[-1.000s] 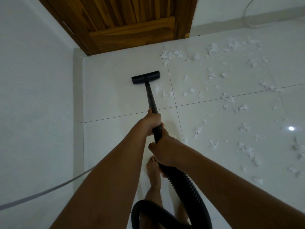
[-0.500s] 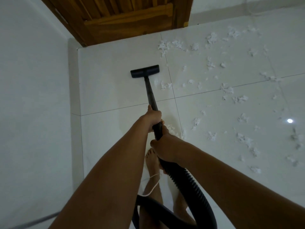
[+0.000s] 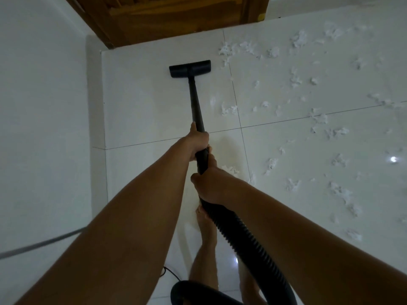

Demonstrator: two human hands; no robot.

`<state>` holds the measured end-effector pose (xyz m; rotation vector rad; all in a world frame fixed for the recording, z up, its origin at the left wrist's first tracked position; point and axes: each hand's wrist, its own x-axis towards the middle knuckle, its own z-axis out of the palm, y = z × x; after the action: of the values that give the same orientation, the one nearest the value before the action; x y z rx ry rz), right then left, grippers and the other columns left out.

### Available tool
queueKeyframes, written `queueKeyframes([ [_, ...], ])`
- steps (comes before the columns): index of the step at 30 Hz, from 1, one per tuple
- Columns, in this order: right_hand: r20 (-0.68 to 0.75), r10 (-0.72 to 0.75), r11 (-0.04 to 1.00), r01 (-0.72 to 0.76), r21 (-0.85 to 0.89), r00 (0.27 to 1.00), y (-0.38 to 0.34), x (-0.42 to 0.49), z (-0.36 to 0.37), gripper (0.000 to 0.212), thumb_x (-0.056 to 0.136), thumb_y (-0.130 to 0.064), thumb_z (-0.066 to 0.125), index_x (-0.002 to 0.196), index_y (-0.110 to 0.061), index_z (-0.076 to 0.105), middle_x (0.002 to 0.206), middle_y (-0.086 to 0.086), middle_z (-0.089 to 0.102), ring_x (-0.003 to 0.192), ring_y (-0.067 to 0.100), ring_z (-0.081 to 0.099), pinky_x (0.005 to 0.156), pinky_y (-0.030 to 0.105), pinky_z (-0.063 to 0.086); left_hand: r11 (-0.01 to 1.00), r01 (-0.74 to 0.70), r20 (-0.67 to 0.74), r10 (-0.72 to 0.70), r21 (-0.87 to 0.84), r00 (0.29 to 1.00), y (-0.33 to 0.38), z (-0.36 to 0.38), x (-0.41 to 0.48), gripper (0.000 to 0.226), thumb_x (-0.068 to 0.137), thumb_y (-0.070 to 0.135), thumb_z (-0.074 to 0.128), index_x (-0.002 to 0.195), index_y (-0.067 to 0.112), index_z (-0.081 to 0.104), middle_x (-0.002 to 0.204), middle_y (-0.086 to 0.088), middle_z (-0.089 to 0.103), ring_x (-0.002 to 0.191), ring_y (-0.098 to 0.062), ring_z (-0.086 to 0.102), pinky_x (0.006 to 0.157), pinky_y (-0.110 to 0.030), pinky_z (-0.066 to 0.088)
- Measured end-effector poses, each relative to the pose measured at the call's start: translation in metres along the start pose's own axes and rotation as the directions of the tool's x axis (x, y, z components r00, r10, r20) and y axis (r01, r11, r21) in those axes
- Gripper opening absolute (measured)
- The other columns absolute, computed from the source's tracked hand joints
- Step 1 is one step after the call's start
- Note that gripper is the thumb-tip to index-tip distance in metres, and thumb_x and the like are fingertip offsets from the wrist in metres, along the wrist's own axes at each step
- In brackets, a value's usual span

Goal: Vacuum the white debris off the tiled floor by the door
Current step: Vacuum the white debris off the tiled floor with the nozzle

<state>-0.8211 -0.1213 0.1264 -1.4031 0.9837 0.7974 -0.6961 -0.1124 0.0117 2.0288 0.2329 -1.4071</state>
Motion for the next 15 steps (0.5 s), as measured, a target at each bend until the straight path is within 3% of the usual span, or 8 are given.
queueKeyframes([
  [5,0.025,0.024,1.000,-0.024,-0.012,0.999,0.034,-0.010,0.011,0.081,0.107,-0.022,0.042,0.159,-0.040,-0.018,0.115,0.023,0.061,0.033,0.016,0.054,0.028,0.017,0.040,1.000,0.011,-0.007,-0.011,-0.005,1.000,-0.032,0.019,-0.012,0.069,0.106,0.023,0.041,0.158,0.046,0.002,0.077,-0.009,0.058,0.061,-0.014,0.056,0.064,-0.031,0.055],
  [8,0.070,0.044,0.999,-0.045,0.004,0.997,0.067,-0.026,0.019,0.081,0.106,-0.022,0.040,0.157,-0.043,-0.019,0.113,0.026,0.065,0.042,0.020,0.057,0.032,0.023,0.046,0.999,0.025,-0.017,-0.026,-0.048,1.000,-0.057,0.036,-0.033,0.068,0.106,0.024,0.041,0.158,0.046,0.004,0.077,-0.008,0.058,0.061,-0.013,0.056,0.064,-0.031,0.055],
  [11,0.086,0.032,0.999,-0.030,-0.023,0.996,0.104,-0.047,0.024,0.082,0.106,-0.022,0.040,0.157,-0.043,-0.021,0.109,0.025,0.065,0.036,0.019,0.056,0.034,0.024,0.047,0.996,0.034,-0.020,-0.036,-0.083,0.999,-0.086,0.060,-0.061,0.065,0.107,0.022,0.040,0.158,0.044,0.006,0.076,-0.008,0.056,0.059,-0.012,0.054,0.062,-0.029,0.054],
  [15,0.084,0.016,0.992,-0.005,-0.130,0.996,0.159,-0.073,0.039,0.084,0.107,-0.027,0.043,0.158,-0.039,-0.023,0.092,0.013,0.060,0.038,0.014,0.057,0.031,0.014,0.039,0.995,0.051,-0.026,-0.054,-0.083,0.998,-0.134,0.091,-0.094,0.066,0.106,0.022,0.038,0.158,0.044,0.004,0.075,-0.009,0.057,0.059,-0.014,0.055,0.059,-0.030,0.054],
])
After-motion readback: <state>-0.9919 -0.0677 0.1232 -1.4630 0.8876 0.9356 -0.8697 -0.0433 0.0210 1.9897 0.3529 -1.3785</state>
